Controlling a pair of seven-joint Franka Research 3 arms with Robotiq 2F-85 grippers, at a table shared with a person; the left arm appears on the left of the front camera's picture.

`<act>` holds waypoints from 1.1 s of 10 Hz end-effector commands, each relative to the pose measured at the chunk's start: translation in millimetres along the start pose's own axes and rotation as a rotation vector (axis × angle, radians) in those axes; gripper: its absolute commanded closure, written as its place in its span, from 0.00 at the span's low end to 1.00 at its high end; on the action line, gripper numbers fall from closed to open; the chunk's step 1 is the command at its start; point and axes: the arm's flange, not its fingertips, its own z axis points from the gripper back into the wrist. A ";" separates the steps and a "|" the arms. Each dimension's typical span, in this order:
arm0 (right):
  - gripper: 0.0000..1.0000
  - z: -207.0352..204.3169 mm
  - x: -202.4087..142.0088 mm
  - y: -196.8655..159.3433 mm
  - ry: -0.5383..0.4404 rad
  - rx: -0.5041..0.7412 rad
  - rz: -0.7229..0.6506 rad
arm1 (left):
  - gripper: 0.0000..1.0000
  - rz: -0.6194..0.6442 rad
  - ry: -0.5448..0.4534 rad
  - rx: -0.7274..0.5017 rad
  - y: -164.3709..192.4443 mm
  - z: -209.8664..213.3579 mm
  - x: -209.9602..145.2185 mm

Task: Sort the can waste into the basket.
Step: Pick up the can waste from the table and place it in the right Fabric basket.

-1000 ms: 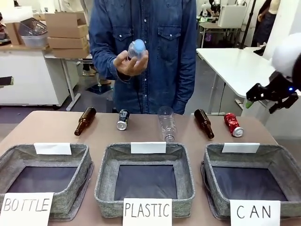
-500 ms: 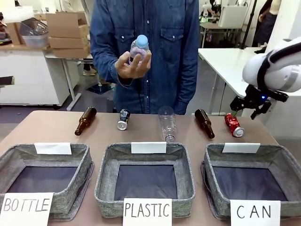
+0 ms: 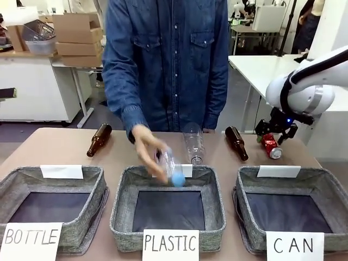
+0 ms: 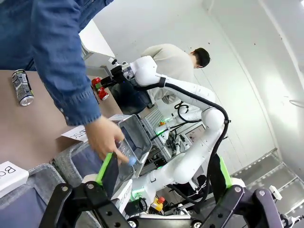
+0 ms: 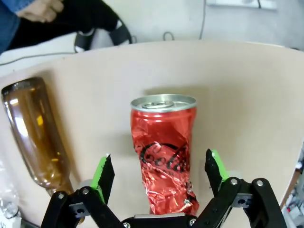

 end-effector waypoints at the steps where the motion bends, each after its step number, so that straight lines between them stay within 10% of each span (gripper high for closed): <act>1: 0.00 0.4 7.6 6.6 0.015 -0.058 -0.026 | 0.00 -0.023 -0.009 -0.017 -0.9 -1.0 2.3; 5: 0.00 -8.6 6.1 10.3 0.047 -0.081 -0.067 | 0.00 -0.023 -0.009 -0.017 -0.9 -1.0 2.3; 6: 0.59 -8.3 6.6 9.8 0.040 -0.073 -0.096 | 0.00 -0.023 -0.009 -0.017 -0.9 -1.0 2.3; 7: 0.59 -7.8 6.9 9.7 0.034 -0.087 -0.100 | 0.00 -0.023 -0.009 -0.017 -0.9 -1.0 2.3; 8: 1.00 -7.5 6.7 10.1 0.030 -0.094 -0.097 | 0.00 -0.023 -0.009 -0.017 -0.9 -1.0 2.3; 9: 0.64 -7.6 6.6 10.2 0.029 -0.113 -0.088 | 0.00 -0.023 -0.009 -0.017 -0.9 -1.0 2.3; 10: 1.00 -7.6 6.3 10.2 0.026 -0.124 -0.086 | 0.00 -0.023 -0.009 -0.017 -0.9 -1.0 2.3; 11: 0.87 -7.5 6.4 9.0 0.025 -0.136 -0.092 | 0.00 -0.023 -0.009 -0.017 -0.9 -1.0 2.3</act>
